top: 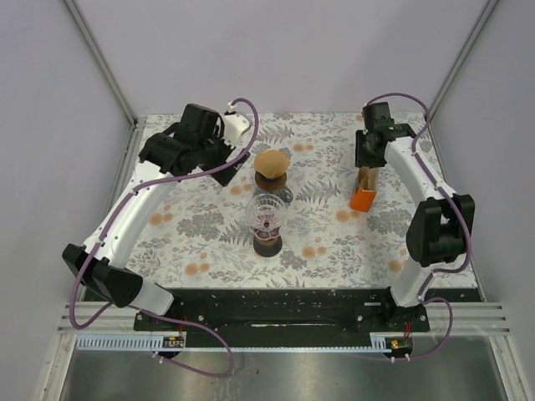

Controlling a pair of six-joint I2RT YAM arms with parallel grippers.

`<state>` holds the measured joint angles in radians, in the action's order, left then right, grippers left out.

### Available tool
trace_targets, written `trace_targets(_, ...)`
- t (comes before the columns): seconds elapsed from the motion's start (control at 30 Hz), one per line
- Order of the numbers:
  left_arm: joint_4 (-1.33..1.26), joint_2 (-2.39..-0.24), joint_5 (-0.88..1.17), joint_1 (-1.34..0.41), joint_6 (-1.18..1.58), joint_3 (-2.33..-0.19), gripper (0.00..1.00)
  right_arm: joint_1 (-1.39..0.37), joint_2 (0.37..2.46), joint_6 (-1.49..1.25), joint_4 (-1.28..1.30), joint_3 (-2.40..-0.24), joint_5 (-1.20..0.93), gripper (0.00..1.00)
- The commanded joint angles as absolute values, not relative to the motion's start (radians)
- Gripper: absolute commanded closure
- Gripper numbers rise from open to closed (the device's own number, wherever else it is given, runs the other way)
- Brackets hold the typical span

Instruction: Place the coffee filter in the dripper

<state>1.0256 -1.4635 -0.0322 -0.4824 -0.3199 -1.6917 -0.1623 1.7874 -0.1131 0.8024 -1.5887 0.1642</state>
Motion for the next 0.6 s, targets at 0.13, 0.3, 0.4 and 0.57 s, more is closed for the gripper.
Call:
trace_targets(0.13,1.009,-1.459,-0.018,-0.476,-0.301,-1.723,0.03,-0.16,1.666,-0.117,0.79,-1.575,0.218,0.57)
trace_targets(0.3,1.011,-1.457,-0.017,-0.474,-0.302,-1.718,0.03,-0.156,1.681,-0.12,0.767,-1.532,0.233,0.6)
trace_targets(0.4,1.012,-1.453,-0.018,-0.474,-0.304,-1.715,0.03,-0.155,1.721,-0.126,0.782,-1.517,0.226,0.6)
trace_targets(0.57,1.012,-1.448,-0.017,-0.469,-0.304,-1.713,0.03,-0.155,1.758,-0.132,0.788,-1.488,0.196,0.56)
